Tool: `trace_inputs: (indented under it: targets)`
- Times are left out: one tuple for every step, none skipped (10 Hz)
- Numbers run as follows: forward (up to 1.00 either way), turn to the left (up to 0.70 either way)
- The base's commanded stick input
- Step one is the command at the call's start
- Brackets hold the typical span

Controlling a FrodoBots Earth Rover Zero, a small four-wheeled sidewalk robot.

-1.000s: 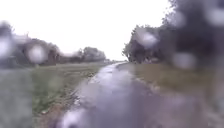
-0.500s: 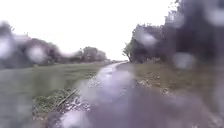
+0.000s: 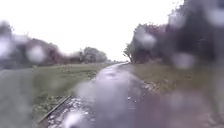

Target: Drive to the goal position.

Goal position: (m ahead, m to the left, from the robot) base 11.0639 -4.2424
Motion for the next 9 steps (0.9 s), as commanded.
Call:
trace_inputs:
  targets:
    - [1.00, 0.00]
    - [1.00, 0.00]
    - [1.00, 0.00]
    - [1.00, 0.00]
    - [1.00, 0.00]
    - [1.00, 0.00]
    - [1.00, 0.00]
    - [1.00, 0.00]
    - [1.00, 0.08]
